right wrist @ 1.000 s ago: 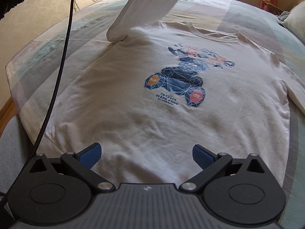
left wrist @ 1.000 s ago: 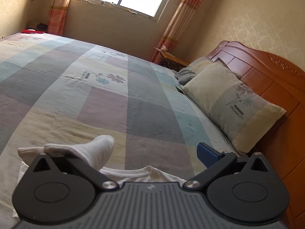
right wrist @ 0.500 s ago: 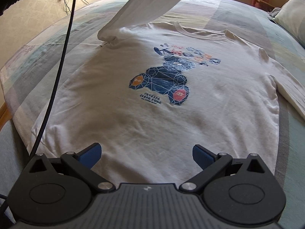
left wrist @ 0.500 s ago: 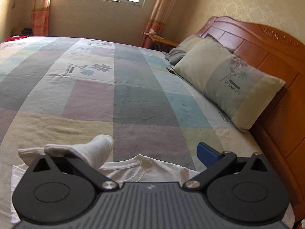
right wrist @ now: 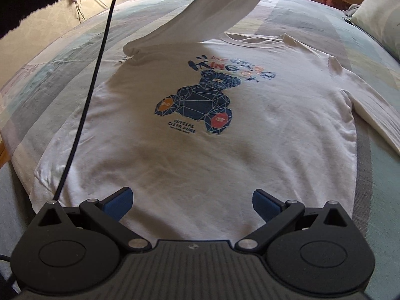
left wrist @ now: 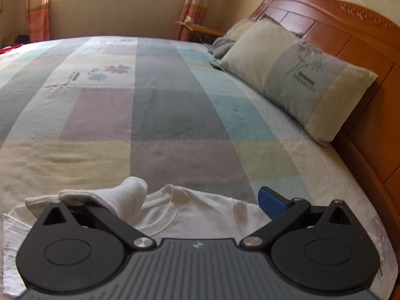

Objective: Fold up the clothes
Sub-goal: 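Carry the sleeve cuff with the left gripper across the sweatshirt body toward the collar, then lay the sleeve flat on the body and open the left gripper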

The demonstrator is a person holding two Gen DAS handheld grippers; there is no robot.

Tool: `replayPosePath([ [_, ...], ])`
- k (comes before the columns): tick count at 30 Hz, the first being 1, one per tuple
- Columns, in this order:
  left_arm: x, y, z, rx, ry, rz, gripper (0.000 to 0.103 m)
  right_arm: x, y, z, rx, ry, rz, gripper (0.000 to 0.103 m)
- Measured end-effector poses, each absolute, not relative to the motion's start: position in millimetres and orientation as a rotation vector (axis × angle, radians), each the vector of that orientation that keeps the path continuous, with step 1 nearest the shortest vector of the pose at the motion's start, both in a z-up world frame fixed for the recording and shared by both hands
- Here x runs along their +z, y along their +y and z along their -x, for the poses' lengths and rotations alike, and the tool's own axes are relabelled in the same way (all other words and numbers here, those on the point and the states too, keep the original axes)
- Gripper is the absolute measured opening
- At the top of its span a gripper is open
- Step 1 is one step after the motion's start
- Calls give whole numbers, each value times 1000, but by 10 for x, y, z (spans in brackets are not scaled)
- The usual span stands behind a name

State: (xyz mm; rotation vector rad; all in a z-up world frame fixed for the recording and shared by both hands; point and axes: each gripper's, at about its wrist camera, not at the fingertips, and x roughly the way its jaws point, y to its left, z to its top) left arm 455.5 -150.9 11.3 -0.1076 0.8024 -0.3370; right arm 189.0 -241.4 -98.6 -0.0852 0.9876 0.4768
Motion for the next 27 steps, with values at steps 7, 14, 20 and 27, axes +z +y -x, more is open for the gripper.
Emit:
replayPosePath([
  [7, -44, -1704, -4575, -367, 834, 96, 102, -983, -2482, -1896, 468, 980, 64, 103],
  [14, 9, -1801, -4544, -398, 779, 97, 102, -976, -2518, -1897, 467, 974, 54, 103],
  [20, -360, -1893, -4556, -462, 973, 40, 102, -961, -2556, -1904, 459, 968, 47, 103],
  [27, -717, -1950, -4418, -547, 1131, 43, 102, -953, -2614, -1924, 441, 963, 34, 103],
])
